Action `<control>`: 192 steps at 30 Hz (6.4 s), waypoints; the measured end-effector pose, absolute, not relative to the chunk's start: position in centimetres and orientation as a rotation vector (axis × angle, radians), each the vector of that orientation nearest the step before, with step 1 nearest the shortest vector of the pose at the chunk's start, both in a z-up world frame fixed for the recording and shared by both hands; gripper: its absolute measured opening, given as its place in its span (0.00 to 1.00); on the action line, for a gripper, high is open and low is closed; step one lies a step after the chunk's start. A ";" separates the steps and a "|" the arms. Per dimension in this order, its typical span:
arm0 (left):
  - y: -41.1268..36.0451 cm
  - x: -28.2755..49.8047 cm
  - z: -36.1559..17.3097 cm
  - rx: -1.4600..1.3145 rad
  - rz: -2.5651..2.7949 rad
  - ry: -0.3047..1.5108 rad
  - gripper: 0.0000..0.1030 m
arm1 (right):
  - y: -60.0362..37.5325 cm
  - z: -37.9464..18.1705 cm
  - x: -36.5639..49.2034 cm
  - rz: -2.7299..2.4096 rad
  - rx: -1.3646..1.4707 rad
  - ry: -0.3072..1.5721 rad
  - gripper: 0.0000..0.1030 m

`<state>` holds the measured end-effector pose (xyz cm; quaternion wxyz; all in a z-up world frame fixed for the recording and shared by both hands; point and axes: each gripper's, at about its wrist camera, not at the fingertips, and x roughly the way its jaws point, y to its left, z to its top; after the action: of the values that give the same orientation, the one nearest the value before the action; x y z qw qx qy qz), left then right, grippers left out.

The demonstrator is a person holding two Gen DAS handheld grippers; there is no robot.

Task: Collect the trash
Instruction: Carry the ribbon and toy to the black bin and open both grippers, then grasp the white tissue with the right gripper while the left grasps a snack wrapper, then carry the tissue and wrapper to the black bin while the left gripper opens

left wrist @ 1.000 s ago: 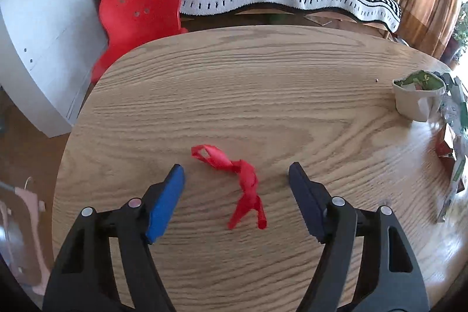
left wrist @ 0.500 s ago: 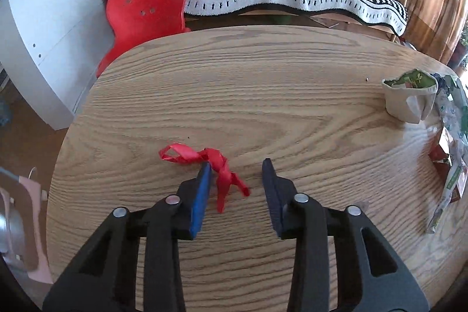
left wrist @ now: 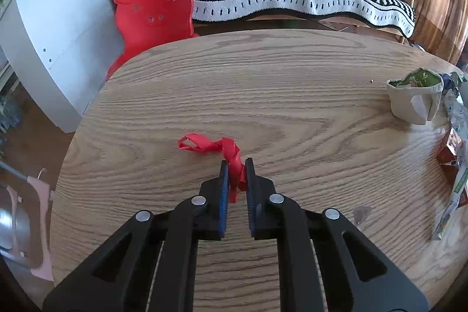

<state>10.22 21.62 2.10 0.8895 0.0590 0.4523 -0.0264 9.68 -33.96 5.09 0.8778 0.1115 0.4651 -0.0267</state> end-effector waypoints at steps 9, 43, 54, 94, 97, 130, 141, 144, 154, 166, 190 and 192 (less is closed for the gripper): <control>17.9 5.7 7.6 0.094 -0.149 0.860 0.09 | -36.3 10.6 2.5 -0.039 0.286 0.868 0.48; -43.8 -23.5 -0.2 0.644 -1.291 1.224 0.09 | -55.2 -3.9 -39.0 -0.263 0.831 0.954 0.48; -45.3 -24.6 -0.7 0.642 -1.295 1.247 0.09 | -55.5 -4.8 -38.3 -0.263 0.838 0.985 0.48; -3.7 -4.0 11.1 0.118 -0.248 0.784 0.94 | -44.2 9.3 -26.9 -0.222 0.411 0.826 0.93; 1.8 -2.0 9.2 0.033 -0.227 0.838 0.94 | -39.8 11.9 -21.3 -0.132 0.257 0.827 0.93; 6.1 3.5 3.9 -0.027 -0.305 0.964 0.11 | -15.8 5.3 -2.5 0.447 -0.108 0.974 0.24; 7.9 2.2 4.8 -0.028 -0.240 0.932 0.11 | -22.4 7.2 -2.0 0.289 0.126 0.951 0.24; 8.1 2.2 4.7 -0.028 -0.240 0.936 0.11 | -23.1 6.9 -2.1 0.275 0.111 0.967 0.24; 8.0 2.2 4.4 -0.013 -0.246 0.941 0.11 | -21.9 6.3 -1.9 0.303 0.084 0.984 0.24; 8.0 2.1 4.5 -0.017 -0.243 0.939 0.11 | -21.6 5.8 -1.9 0.301 0.062 1.004 0.24; 7.6 1.9 6.9 -0.099 -0.228 0.868 0.11 | -21.5 7.8 -2.9 0.257 0.034 0.909 0.24; 6.5 1.3 8.0 -0.121 -0.259 0.835 0.11 | -21.7 8.8 -3.4 0.233 0.028 0.893 0.24</control>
<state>1.30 6.48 8.00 0.9041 -0.0584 0.4043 -0.1256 -3.44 -21.74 8.85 0.8954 0.0135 0.4306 0.1124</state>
